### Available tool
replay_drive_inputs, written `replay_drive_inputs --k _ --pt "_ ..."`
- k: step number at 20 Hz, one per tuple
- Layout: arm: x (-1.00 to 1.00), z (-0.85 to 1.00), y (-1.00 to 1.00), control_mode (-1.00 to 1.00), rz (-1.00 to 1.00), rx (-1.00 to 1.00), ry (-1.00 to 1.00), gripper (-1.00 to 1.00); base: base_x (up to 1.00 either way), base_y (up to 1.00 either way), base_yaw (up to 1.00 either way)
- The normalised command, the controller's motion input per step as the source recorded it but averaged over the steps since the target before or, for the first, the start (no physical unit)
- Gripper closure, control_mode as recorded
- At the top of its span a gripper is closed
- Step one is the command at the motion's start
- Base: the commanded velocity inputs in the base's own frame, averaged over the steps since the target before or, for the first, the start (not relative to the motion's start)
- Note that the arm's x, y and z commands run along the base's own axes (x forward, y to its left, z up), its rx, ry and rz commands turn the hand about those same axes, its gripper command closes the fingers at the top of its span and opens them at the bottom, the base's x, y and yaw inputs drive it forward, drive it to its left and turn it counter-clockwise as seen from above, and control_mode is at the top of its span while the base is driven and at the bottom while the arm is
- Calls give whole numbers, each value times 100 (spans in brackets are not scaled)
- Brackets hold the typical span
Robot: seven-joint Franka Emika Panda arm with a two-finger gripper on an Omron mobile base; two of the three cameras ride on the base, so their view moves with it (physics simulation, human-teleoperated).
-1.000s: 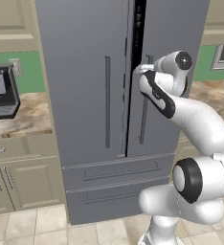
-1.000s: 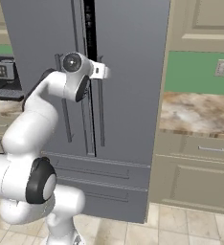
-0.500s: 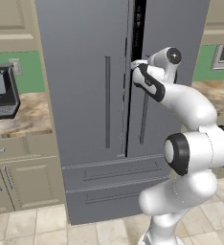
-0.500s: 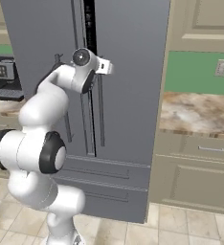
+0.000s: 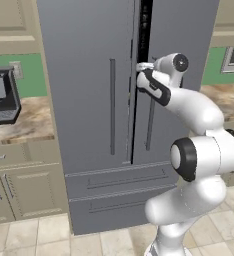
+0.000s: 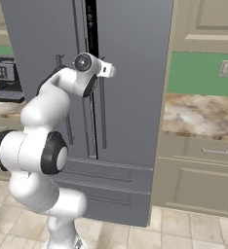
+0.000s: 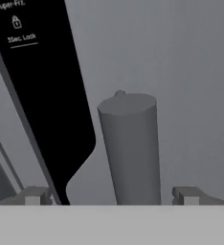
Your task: Open the fridge, remove the banana, squash, and chicken drumstick, and place them on any counter.
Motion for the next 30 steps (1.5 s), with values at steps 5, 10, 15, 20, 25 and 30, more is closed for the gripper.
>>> replay_drive_inputs --k 5,10,15,20,25,30 --pt "15 -3 0 -100 0 0 0 100 0 0 0" --pt "-22 0 -5 -100 -1 0 0 100 0 0 0" --pt "-100 0 -49 -100 -10 0 -9 100 0 0 0" --pt "-100 0 -70 -100 -11 0 -6 100 0 0 0" --pt "-100 0 -76 -100 -11 0 -4 100 0 0 0" --pt "-100 0 -61 -100 -7 0 -2 100 0 0 0"
